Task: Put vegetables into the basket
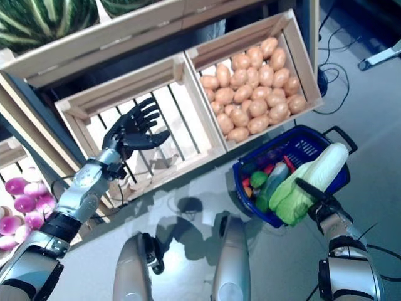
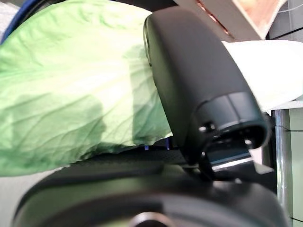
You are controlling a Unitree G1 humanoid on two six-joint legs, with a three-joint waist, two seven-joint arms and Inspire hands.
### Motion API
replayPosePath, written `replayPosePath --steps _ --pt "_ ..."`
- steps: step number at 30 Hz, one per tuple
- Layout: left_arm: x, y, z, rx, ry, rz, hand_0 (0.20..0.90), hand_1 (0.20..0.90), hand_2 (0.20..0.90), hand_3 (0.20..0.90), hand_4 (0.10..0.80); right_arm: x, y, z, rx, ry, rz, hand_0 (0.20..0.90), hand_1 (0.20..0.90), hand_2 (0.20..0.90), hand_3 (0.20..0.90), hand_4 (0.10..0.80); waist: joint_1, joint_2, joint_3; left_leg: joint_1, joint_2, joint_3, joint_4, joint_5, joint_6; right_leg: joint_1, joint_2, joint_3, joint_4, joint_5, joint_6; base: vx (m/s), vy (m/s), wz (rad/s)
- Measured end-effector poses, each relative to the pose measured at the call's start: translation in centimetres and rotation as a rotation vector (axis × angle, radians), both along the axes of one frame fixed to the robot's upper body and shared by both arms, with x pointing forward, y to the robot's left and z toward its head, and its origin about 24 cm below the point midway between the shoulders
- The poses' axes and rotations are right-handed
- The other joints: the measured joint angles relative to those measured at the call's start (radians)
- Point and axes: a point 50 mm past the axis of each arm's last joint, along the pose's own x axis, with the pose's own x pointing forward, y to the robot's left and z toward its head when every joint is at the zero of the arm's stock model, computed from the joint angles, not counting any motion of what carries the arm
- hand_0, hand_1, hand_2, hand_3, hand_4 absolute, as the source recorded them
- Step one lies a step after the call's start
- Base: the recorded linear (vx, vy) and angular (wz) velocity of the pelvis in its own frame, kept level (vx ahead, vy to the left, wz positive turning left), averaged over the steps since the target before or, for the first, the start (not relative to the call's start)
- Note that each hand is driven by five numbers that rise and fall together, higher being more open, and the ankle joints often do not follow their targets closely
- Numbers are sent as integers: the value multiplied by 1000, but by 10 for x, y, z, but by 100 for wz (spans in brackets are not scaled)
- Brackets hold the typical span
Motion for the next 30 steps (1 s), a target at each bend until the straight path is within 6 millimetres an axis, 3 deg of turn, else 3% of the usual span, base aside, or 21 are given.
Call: replayPosePath --steps 2,3,16,26,30 --pt "1 -1 2 -14 -2 -8 900 900 900 900 800 9 2 9 4 -28 2 300 300 300 300 400 -1 5 14 -47 1 -23 72 -25 -6 -44 -11 8 80 -32 -3 -23 -7 12" --pt "1 -1 2 -26 0 -9 900 900 900 900 800 11 2 11 8 -33 -9 900 900 900 900 800 -1 8 16 -69 0 -35 104 -38 -8 -63 -15 10 114 -48 -3 -30 -9 15" --pt "0 -5 1 -33 12 -13 900 900 900 900 800 9 -14 27 -8 50 -181 900 900 900 900 800 32 34 29 -209 -8 -102 264 -87 -30 -193 -31 31 297 -126 -13 -22 5 6" --pt "3 -11 14 -62 -20 -48 900 900 900 900 800 2 -22 29 8 90 -185 900 900 900 900 800 32 33 28 -219 -19 -116 247 -85 -32 -192 -28 24 284 -129 -12 -20 5 3" --pt "4 -14 20 -59 -41 -74 900 900 900 900 800 0 -21 25 29 113 -185 900 900 900 900 800 31 31 27 -202 -18 -117 214 -75 -46 -167 -27 8 254 -123 -4 11 5 1"
